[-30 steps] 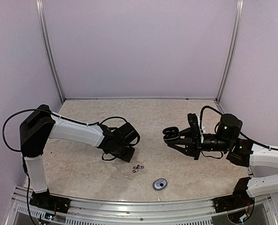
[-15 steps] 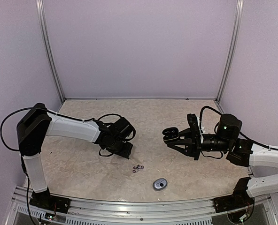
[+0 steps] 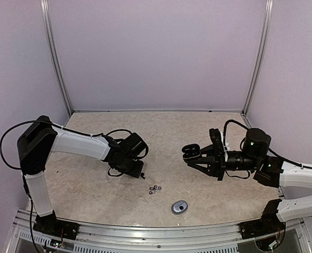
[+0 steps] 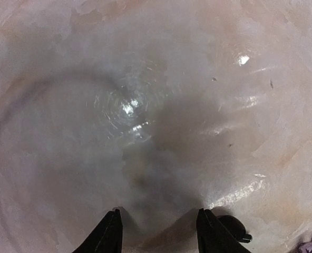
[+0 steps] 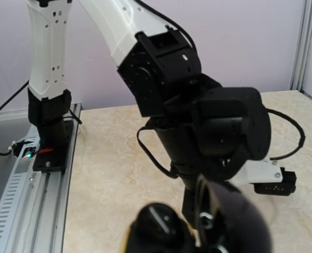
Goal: Insert the wireless bluetooth earbuds into the charging case
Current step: Move the right earbud to the center of the board.
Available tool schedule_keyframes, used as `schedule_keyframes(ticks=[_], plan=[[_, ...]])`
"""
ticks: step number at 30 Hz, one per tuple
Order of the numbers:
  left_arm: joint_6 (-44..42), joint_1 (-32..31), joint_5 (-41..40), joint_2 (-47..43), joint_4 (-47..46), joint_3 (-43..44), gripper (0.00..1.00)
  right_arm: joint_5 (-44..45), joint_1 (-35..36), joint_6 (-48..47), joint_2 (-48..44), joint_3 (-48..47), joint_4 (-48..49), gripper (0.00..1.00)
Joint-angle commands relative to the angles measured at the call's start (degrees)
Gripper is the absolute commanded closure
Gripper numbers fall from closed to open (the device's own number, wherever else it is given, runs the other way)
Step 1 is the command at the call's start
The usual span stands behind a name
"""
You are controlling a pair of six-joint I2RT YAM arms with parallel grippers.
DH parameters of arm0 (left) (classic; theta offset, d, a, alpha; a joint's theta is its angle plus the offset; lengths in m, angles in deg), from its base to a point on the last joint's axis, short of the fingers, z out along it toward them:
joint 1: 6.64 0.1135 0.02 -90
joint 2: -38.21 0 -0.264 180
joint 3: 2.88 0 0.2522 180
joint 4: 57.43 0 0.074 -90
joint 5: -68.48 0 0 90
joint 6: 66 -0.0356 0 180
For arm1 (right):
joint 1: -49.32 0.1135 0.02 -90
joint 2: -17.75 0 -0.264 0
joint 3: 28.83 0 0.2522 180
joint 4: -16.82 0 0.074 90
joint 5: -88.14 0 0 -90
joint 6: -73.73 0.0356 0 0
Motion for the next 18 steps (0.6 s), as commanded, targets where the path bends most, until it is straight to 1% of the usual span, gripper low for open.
schedule_keyframes(ticks=[1,6,8,10,18], plan=[[0.24,0.55,0.5,-3.01,0.98,-2.76,0.51,-0.7,-0.39,-0.07,0.22,-0.67,-0.71,1.0],[-1.18,0.03,3.46,-5.26,-0.73,-5.28,0.51,-0.73,-0.4,-0.12,0.36,-0.71,-0.8,1.0],[-2.07,-0.78,4.11,-5.61,-0.84,-4.74,0.49,-0.7,-0.4,-0.17,0.37,-0.76,-0.87,1.0],[-2.31,-1.48,3.65,-5.13,-1.56,-4.16,0.47,-0.58,-0.44,-0.13,0.27,-0.76,-0.8,1.0],[-2.61,-2.05,5.17,-1.98,-2.56,-1.31,0.43,-0.35,-0.51,-0.51,0.22,-1.28,-1.75,1.0]])
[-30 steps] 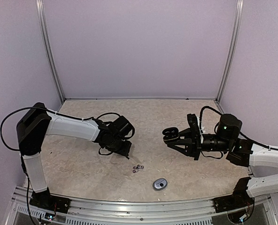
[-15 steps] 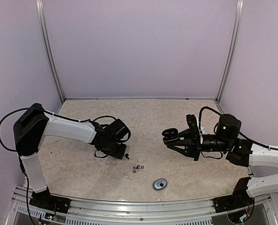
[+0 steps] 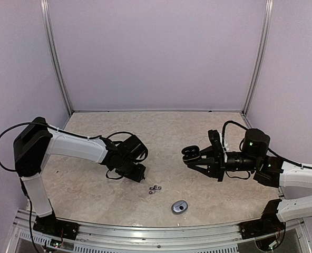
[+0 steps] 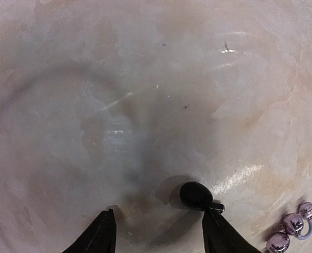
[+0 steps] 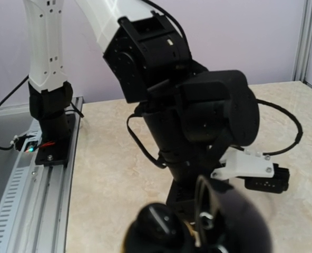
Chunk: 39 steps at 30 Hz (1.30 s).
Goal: Insert the wireless bluetooth earbuds into the charging case
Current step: Move the right earbud to the center of the board.
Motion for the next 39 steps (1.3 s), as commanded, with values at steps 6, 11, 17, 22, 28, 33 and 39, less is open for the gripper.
schedule_keyframes(ticks=[6,11,17,22,28,33,39], plan=[[-0.74,0.17,0.65,3.1,-1.71,4.84,0.42,-0.22,-0.44,-0.38,0.46,-1.53,-0.35,1.0],[-1.45,0.37,0.11,4.19,-1.95,5.71,0.41,0.26,-0.45,-0.62,-0.08,-1.63,-1.1,1.0],[-4.86,0.9,-0.47,-1.6,-4.95,1.29,0.32,-0.3,-0.49,-0.54,0.37,-1.7,-0.81,1.0],[-10.35,0.91,-1.49,-7.37,-8.32,-4.48,0.28,-0.55,-0.46,-0.48,0.46,-1.53,-0.53,1.0],[-18.46,-0.94,-2.76,-12.86,-17.09,-12.02,0.28,-0.52,-0.43,-0.43,0.45,-1.5,-0.57,1.0],[-20.41,-1.52,-3.19,-12.61,-19.82,-14.07,0.29,-0.44,-0.42,-0.46,0.38,-1.61,-0.67,1.0],[-20.93,-2.34,-4.1,-10.44,-22.01,-14.62,0.29,-0.37,-0.44,-0.45,0.37,-1.53,-0.67,1.0]])
